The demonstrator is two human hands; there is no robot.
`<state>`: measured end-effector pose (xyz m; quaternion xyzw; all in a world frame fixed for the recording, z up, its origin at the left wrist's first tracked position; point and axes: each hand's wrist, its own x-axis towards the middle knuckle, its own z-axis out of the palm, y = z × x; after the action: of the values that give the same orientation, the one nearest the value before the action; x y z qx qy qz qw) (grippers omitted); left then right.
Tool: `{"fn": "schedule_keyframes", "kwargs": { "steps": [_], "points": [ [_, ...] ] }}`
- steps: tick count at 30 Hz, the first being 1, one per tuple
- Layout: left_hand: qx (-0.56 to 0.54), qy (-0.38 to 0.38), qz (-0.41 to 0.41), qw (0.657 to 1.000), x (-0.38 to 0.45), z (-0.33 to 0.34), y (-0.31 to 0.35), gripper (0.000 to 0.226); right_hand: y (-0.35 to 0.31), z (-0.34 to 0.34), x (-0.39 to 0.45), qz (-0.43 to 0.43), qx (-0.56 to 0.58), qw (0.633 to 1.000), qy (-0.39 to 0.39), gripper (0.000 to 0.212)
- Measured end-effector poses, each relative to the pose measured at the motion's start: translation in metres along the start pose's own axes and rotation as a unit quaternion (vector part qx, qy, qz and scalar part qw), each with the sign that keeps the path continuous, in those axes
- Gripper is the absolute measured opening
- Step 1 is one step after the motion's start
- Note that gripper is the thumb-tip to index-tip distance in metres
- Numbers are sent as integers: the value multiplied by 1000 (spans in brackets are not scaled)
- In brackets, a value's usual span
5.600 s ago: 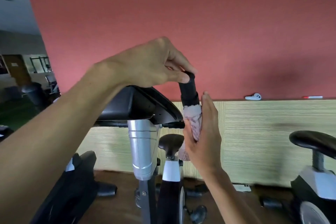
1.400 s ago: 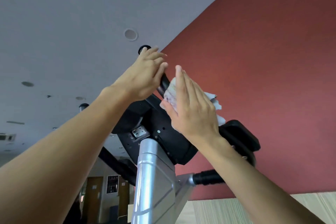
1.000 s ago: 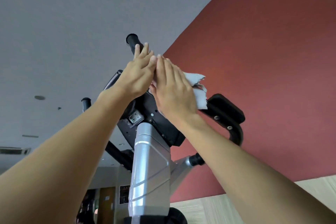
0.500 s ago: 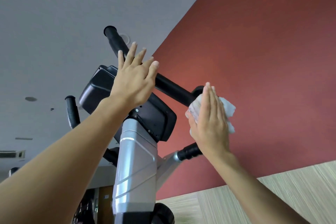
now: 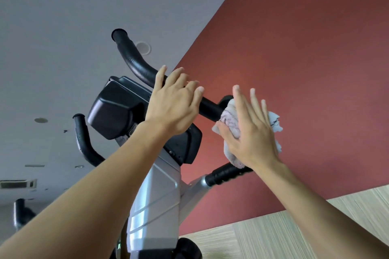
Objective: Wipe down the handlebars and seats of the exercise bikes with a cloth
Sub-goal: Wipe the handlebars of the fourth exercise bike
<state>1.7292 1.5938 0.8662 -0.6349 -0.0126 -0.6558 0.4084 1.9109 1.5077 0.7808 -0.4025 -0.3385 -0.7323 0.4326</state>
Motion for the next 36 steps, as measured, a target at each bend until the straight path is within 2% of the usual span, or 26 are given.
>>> {"fn": "schedule_keyframes", "kwargs": {
  "steps": [7,13,16,20,25,28,31,33,36],
  "points": [
    [14,-1,7,1000,2,2,-2,79,-15,-2,21,24,-45,999,-11,76],
    [32,36,-48,998,5,10,10,62,-6,8,20,-54,-59,997,17,77],
    [49,34,-12,998,4,14,12,58,19,3,-10,-34,-35,998,42,78],
    [59,26,24,998,3,16,7,59,33,-1,-26,-2,16,1000,26,81],
    [56,35,11,998,4,15,11,58,2,1,12,-51,-41,998,7,79],
    [62,34,-11,997,4,14,17,56,-5,6,22,-69,-28,997,24,81],
    [73,45,12,996,-1,18,24,52,14,10,-2,-25,0,997,73,83],
    [72,46,39,996,-4,24,28,50,22,13,-19,24,52,994,92,85],
    [71,54,33,996,-3,27,29,50,28,15,-41,90,146,980,98,89]
  ]
}}
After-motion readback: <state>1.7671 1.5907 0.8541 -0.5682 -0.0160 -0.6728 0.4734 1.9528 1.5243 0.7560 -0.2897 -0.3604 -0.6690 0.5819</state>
